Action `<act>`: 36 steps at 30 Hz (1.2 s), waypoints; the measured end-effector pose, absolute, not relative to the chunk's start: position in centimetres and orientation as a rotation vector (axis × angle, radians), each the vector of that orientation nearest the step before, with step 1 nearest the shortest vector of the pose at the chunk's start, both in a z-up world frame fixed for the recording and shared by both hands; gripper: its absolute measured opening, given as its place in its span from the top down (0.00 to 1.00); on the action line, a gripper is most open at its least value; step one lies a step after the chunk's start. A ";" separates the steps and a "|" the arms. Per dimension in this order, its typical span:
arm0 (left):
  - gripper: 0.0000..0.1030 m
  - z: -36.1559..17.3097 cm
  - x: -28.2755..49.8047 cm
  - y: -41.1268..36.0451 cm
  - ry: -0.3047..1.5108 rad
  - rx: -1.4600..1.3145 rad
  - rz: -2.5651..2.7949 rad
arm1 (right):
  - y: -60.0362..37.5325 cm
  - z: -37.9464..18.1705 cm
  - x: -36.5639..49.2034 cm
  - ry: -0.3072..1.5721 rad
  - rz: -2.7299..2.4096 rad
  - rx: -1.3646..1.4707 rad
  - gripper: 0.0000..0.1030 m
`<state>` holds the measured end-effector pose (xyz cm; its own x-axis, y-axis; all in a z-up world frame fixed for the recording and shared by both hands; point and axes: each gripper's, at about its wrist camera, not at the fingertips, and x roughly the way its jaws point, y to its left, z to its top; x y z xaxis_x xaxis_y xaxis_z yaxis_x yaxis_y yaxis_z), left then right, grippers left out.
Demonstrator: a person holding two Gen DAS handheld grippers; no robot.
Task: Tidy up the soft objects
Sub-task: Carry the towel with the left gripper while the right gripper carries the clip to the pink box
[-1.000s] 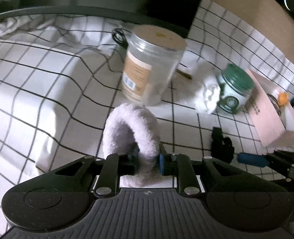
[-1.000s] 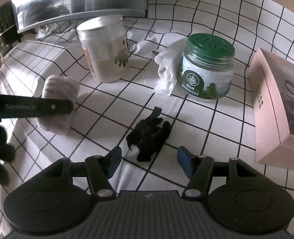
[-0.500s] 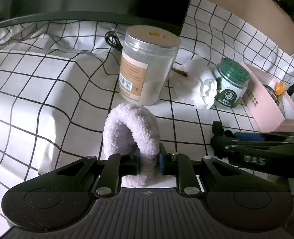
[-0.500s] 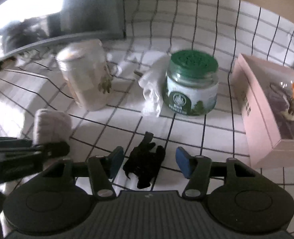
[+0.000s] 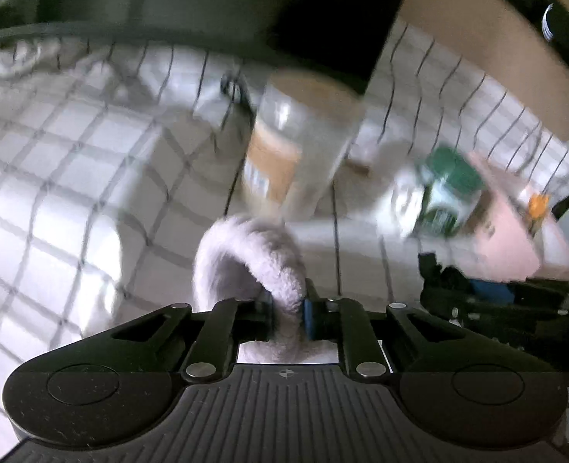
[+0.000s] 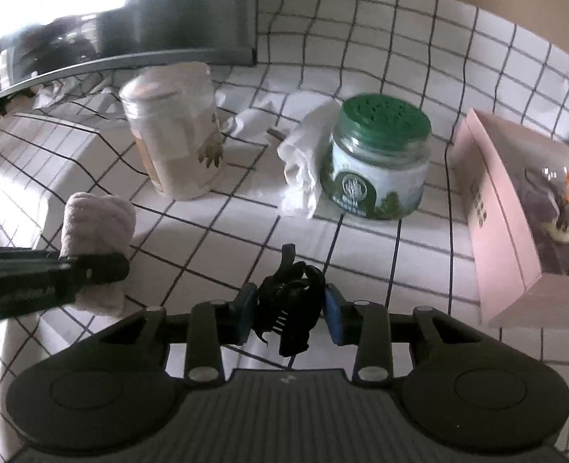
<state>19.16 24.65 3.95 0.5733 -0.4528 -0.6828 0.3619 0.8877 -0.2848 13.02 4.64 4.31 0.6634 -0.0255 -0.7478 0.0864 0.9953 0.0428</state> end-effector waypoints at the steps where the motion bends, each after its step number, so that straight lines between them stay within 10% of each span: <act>1: 0.84 5.2 19.4 25.0 0.786 -0.110 -0.486 | 4.7 4.8 13.0 0.834 -0.055 0.073 0.65; 16: 0.84 23.8 26.7 21.5 0.443 0.070 -0.431 | -2.4 23.0 14.8 0.408 -0.020 0.002 0.65; 36: 0.84 22.1 21.2 -1.2 0.515 0.205 -0.855 | -19.3 24.5 5.7 0.354 -0.314 0.049 0.65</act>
